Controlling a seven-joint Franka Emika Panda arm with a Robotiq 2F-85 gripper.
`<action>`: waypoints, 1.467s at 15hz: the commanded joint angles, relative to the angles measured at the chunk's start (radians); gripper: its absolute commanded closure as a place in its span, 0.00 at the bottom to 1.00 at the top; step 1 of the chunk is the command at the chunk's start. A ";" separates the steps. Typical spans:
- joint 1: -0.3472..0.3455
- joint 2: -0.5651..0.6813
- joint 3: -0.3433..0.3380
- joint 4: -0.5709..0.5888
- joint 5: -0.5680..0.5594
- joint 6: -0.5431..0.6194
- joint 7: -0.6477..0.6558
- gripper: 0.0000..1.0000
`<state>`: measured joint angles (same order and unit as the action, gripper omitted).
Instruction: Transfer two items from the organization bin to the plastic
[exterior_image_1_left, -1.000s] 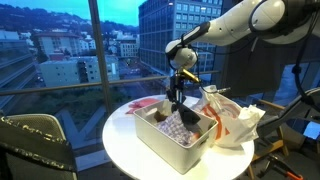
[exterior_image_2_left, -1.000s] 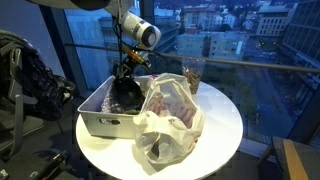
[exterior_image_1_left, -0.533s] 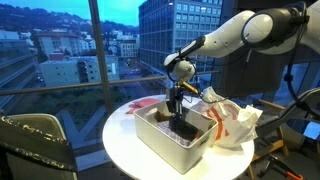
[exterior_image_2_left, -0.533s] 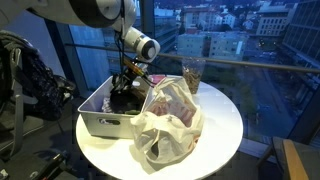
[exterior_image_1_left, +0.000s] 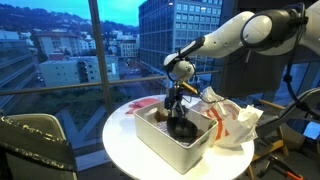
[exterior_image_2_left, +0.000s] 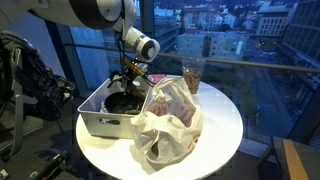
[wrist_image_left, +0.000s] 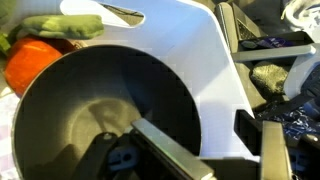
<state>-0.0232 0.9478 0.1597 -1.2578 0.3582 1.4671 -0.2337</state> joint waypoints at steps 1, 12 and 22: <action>0.022 0.008 0.013 0.004 0.008 0.026 0.007 0.00; 0.146 -0.040 -0.034 -0.113 -0.176 0.481 0.109 0.25; 0.134 -0.111 -0.022 -0.191 -0.171 0.459 0.195 0.95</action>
<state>0.1150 0.8853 0.1376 -1.4045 0.1846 1.9447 -0.0654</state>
